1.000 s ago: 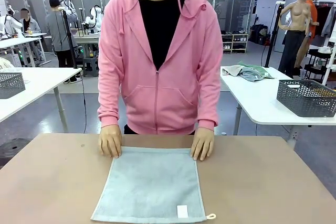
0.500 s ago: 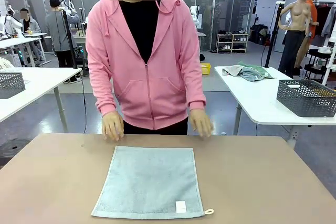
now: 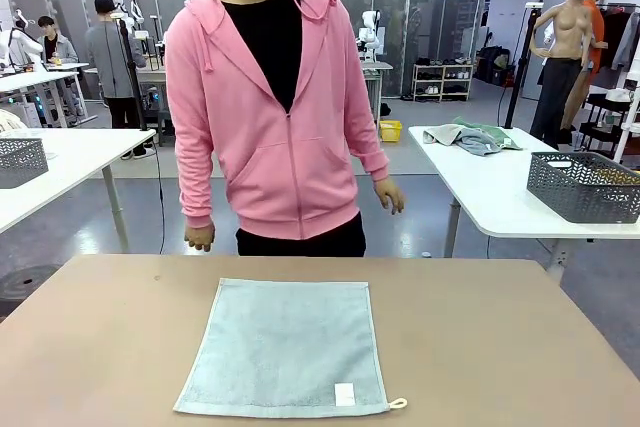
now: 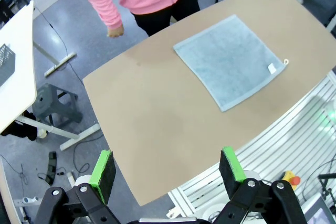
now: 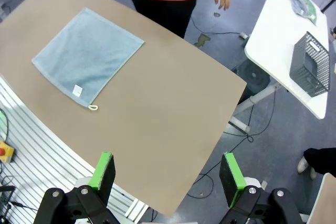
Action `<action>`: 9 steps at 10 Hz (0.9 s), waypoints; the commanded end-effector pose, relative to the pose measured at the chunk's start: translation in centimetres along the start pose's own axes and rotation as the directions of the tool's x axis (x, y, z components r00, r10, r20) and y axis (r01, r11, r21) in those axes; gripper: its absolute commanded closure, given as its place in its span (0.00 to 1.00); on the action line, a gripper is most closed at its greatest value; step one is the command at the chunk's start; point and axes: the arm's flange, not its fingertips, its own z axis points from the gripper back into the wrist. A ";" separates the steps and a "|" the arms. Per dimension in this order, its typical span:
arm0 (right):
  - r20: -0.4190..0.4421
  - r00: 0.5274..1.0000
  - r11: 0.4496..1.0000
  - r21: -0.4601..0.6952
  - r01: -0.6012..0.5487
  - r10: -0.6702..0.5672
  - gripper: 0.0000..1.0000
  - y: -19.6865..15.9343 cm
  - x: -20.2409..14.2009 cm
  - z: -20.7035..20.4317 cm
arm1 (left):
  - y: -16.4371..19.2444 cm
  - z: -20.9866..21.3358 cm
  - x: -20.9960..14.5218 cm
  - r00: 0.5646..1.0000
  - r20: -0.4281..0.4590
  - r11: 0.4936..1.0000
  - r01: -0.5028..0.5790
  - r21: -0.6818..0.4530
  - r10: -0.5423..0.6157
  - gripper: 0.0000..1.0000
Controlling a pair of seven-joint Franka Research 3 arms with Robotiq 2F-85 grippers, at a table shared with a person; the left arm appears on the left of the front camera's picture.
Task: Fold the towels and place them in the basket.
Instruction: When a person lays out a Towel with hook on the table, fold it in half twice.
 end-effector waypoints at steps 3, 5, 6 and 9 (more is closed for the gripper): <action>-0.061 0.927 0.926 0.111 -0.362 0.370 0.00 7.6 2.9 -4.7 | -6.3 -5.0 3.2 0.932 -0.062 0.931 0.348 -0.114 -0.356 0.00; -0.081 0.844 0.841 0.176 -0.512 0.531 0.00 10.8 2.8 -7.9 | -8.6 -8.4 3.3 0.842 -0.084 0.842 0.517 -0.151 -0.533 0.00; -0.083 0.778 0.776 0.195 -0.600 0.623 0.00 12.5 2.6 -9.6 | -9.9 -10.8 2.7 0.785 -0.101 0.786 0.588 -0.191 -0.611 0.00; -0.069 0.690 0.673 0.308 -0.672 0.721 0.00 16.5 1.6 -14.1 | -13.5 -16.8 0.8 0.711 -0.096 0.703 0.650 -0.289 -0.696 0.00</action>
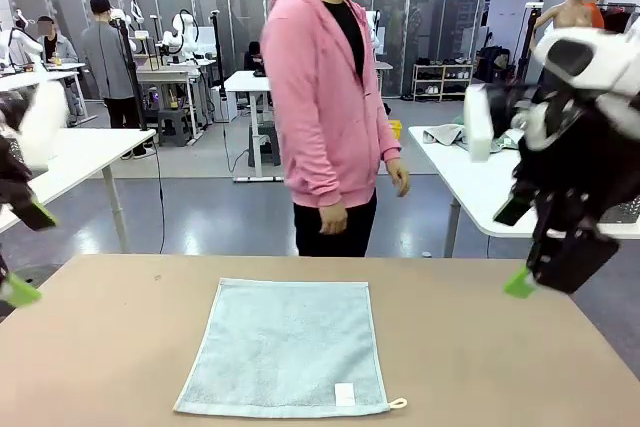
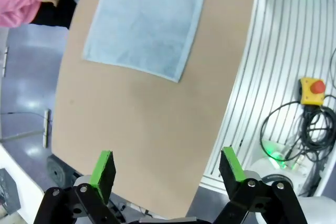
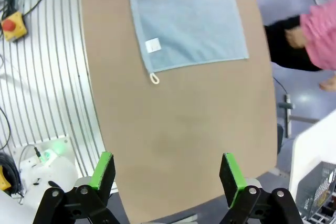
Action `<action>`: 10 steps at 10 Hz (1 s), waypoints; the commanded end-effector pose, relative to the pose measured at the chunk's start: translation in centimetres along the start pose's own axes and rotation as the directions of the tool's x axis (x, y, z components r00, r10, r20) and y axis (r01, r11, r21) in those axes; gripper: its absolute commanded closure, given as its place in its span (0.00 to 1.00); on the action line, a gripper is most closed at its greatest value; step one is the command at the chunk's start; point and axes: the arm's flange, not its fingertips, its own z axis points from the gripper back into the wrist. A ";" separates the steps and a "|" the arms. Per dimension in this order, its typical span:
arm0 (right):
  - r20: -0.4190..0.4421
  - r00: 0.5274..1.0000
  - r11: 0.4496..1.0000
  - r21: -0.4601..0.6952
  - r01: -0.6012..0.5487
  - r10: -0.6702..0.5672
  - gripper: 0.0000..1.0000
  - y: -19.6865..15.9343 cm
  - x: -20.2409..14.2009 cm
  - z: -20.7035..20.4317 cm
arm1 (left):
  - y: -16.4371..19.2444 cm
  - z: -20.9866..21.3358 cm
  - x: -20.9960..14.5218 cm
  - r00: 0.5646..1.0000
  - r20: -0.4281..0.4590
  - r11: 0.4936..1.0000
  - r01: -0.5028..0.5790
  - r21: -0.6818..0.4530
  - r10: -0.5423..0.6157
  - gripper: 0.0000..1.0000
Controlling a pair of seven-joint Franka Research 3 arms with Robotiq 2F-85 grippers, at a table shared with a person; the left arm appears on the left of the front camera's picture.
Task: Fold the towels and place them in the basket.
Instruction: When a person lays out a Towel with hook on the table, fold it in half twice.
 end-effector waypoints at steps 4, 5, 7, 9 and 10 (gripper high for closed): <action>0.000 1.000 1.000 0.000 0.000 0.000 0.00 0.0 0.0 0.0 | 0.0 0.0 0.0 1.000 0.000 1.000 0.000 0.000 0.000 0.00; 0.000 1.000 1.000 0.000 0.000 0.000 0.00 0.0 0.0 0.0 | 0.0 0.0 0.0 1.000 0.000 1.000 0.000 0.000 0.000 0.00; -0.001 1.000 1.000 -0.004 -0.009 0.009 0.00 0.0 0.3 -0.1 | 0.0 -0.3 0.1 1.000 0.018 1.000 0.006 -0.001 -0.006 0.00; 0.061 0.992 0.994 0.009 -0.109 0.109 0.00 0.8 1.5 -3.5 | 0.2 -4.9 1.6 0.998 0.021 0.996 0.063 -0.070 -0.062 0.00; 0.036 0.986 0.986 0.039 -0.165 0.164 0.00 1.3 1.8 -6.0 | 0.1 -7.5 1.5 0.999 0.014 0.993 0.053 -0.109 -0.052 0.00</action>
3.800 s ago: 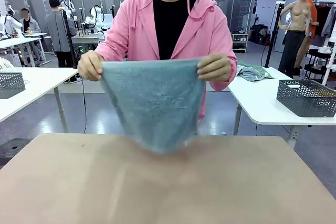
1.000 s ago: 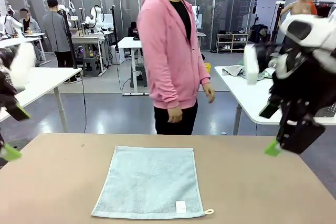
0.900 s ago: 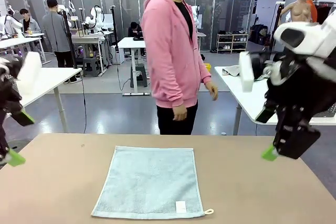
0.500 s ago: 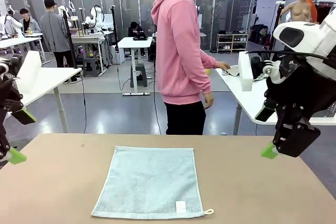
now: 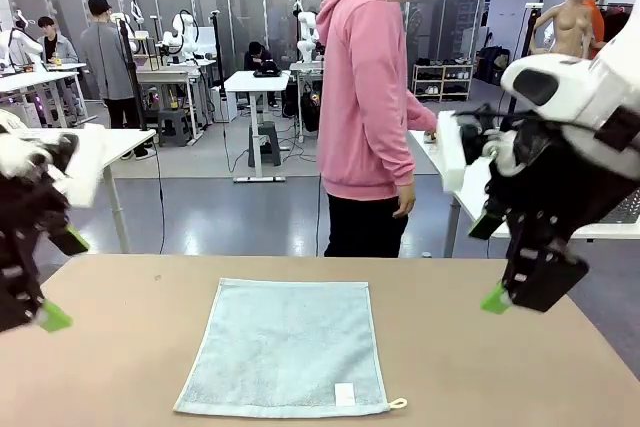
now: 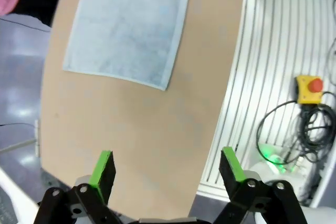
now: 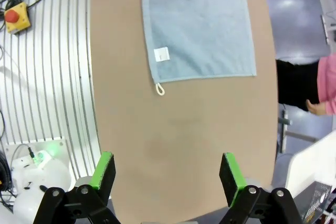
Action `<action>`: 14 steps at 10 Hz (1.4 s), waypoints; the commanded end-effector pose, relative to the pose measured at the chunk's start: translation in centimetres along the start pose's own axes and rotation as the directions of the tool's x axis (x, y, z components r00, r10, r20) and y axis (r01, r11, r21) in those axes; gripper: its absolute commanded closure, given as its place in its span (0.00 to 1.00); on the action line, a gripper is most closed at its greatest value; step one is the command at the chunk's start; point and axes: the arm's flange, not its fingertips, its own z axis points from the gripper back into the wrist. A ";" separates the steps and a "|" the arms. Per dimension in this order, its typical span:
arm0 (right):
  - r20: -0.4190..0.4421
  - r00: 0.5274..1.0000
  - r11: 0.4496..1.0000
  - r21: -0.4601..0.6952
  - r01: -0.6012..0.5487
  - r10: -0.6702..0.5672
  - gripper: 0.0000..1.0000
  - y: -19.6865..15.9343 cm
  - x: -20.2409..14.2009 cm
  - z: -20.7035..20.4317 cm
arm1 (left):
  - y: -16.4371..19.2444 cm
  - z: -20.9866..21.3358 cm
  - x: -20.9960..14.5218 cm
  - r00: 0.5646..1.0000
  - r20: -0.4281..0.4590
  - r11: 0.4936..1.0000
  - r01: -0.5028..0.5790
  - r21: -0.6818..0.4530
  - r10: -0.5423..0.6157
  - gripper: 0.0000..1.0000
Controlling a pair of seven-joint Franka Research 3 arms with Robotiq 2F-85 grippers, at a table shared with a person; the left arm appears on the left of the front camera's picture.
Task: Fold the towels and place them in the basket.
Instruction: When a person lays out a Towel with hook on the table, fold it in half twice.
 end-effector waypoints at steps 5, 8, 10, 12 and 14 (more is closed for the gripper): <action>0.008 0.980 0.959 0.207 -0.195 0.198 0.00 0.8 1.5 -14.8 | 0.7 -14.4 0.9 0.996 -0.047 0.988 0.066 -0.137 -0.073 0.00; 0.041 0.977 0.946 0.241 -0.215 0.212 0.00 1.1 0.9 -18.3 | 0.5 -20.6 -0.1 0.992 -0.052 0.974 0.104 -0.200 -0.116 0.00; 0.059 0.969 0.936 0.251 -0.245 0.238 0.00 1.3 0.8 -20.7 | 0.4 -23.2 -0.6 0.989 -0.049 0.971 0.128 -0.201 -0.141 0.00; 0.023 0.972 0.937 0.261 -0.232 0.234 0.00 0.8 0.1 -22.6 | 0.5 -24.6 -1.9 0.989 -0.056 0.974 0.126 -0.187 -0.139 0.00; 0.023 0.965 0.926 0.277 -0.257 0.261 0.00 0.5 0.1 -24.3 | 0.1 -25.5 -2.6 0.989 -0.068 0.972 0.118 -0.205 -0.135 0.00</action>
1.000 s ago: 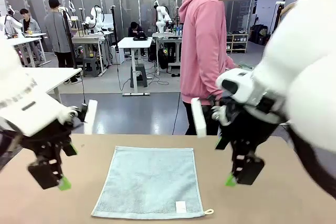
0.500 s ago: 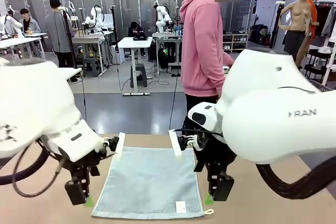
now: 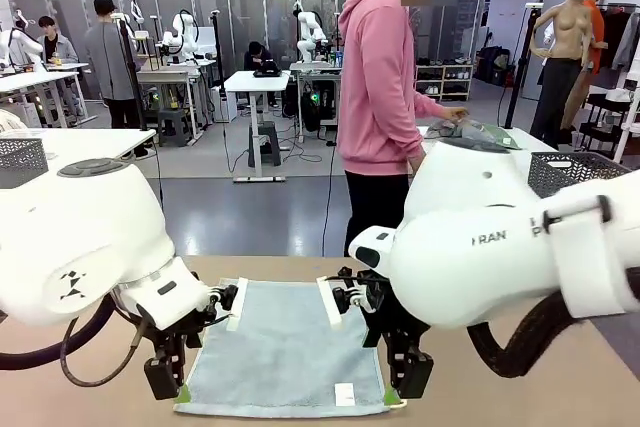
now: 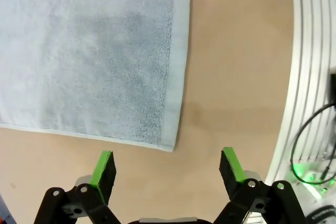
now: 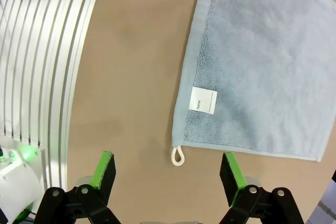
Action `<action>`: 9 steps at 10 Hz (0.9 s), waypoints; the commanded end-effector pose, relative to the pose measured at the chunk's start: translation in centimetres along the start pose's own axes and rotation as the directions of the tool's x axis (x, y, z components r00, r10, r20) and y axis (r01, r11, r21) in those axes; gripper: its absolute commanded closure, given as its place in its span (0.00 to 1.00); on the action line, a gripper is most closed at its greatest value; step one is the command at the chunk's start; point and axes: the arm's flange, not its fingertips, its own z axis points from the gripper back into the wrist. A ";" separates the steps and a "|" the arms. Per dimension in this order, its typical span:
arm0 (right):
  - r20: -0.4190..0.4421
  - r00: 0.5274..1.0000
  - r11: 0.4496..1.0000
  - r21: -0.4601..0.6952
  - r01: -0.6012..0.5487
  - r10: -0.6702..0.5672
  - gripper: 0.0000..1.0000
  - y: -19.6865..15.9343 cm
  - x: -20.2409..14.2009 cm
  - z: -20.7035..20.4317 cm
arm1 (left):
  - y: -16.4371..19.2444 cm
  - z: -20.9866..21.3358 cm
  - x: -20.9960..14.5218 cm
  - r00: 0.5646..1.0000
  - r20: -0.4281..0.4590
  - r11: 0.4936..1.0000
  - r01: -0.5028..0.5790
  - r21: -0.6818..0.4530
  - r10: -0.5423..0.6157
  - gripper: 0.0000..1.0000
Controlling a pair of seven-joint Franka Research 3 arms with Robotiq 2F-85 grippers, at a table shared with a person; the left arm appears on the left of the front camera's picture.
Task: Fold the towels and place them in the basket.
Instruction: When a person lays out a Towel with hook on the table, fold it in half twice.
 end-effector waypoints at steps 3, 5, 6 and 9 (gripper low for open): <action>-0.007 0.999 0.999 0.013 0.046 -0.046 0.00 2.3 -2.1 -4.7 | -5.8 -4.0 -4.5 0.999 0.036 1.000 -0.001 -0.005 0.001 0.00; -0.056 0.993 0.994 0.025 0.107 -0.106 0.00 2.1 -1.9 -6.1 | -5.8 -4.9 -5.2 0.999 0.030 1.000 -0.023 -0.011 0.023 0.00; -0.082 0.988 0.991 0.024 0.134 -0.132 0.00 2.1 -1.8 -6.8 | -5.6 -5.8 -5.5 1.000 0.001 1.000 -0.020 -0.013 0.020 0.00; -0.107 0.975 0.981 0.007 0.195 -0.194 0.00 1.5 -2.1 -8.0 | -5.1 -7.5 -6.4 0.999 -0.007 0.999 -0.035 -0.022 0.035 0.00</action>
